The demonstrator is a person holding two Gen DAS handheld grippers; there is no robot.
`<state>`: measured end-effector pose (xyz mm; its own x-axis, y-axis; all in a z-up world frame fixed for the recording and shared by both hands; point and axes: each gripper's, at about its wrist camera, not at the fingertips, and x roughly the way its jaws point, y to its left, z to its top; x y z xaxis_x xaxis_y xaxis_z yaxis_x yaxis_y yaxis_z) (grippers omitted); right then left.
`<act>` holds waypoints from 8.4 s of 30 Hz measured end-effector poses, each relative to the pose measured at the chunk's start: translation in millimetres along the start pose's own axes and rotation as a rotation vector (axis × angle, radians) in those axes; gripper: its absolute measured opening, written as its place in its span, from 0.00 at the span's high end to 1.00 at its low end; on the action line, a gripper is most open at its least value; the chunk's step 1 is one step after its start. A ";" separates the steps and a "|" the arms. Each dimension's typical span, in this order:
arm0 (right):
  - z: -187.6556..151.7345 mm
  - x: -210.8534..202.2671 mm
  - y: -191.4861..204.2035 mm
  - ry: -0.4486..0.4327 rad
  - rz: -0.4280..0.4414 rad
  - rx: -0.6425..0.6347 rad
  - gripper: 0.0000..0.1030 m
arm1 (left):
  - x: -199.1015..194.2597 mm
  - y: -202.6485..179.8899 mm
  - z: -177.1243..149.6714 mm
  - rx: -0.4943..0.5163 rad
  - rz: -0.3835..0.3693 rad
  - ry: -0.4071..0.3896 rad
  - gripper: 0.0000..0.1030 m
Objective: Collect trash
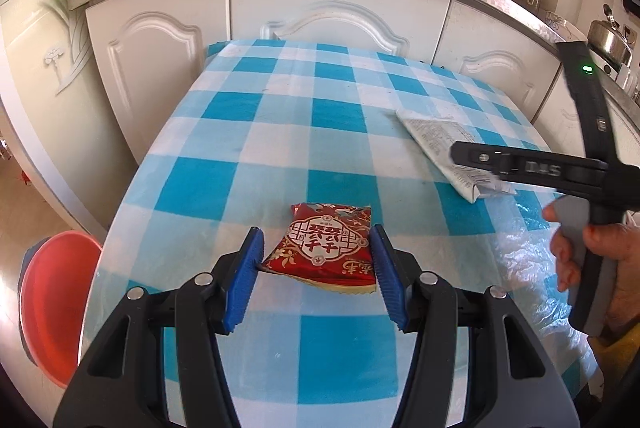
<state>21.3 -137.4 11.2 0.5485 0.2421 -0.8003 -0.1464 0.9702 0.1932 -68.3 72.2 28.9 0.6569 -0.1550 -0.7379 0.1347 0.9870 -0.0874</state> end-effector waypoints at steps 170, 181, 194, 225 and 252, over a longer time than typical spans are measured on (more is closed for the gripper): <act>-81.8 -396.9 93.3 -0.886 -0.206 -0.006 0.09 | -253.2 -48.1 51.5 -0.028 0.321 -0.592 0.04; -86.5 -412.6 101.5 -0.938 -0.261 -0.017 0.09 | -277.9 -51.8 51.8 -0.024 0.301 -0.655 0.04; -96.0 -414.5 88.4 -1.022 -0.372 0.058 0.09 | -291.6 -60.8 48.7 -0.010 0.267 -0.689 0.04; -104.5 -405.1 85.0 -1.031 -0.455 0.057 0.09 | -288.6 -57.0 44.7 -0.022 0.244 -0.679 0.04; -103.8 -396.9 88.8 -1.015 -0.431 0.037 0.08 | -281.6 -55.1 43.6 -0.028 0.233 -0.670 0.04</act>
<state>-294.8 -148.5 287.1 0.9712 -0.2363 0.0298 0.2351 0.9711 0.0404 -228.3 59.6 270.7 0.9824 0.0766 -0.1701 -0.0780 0.9970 -0.0017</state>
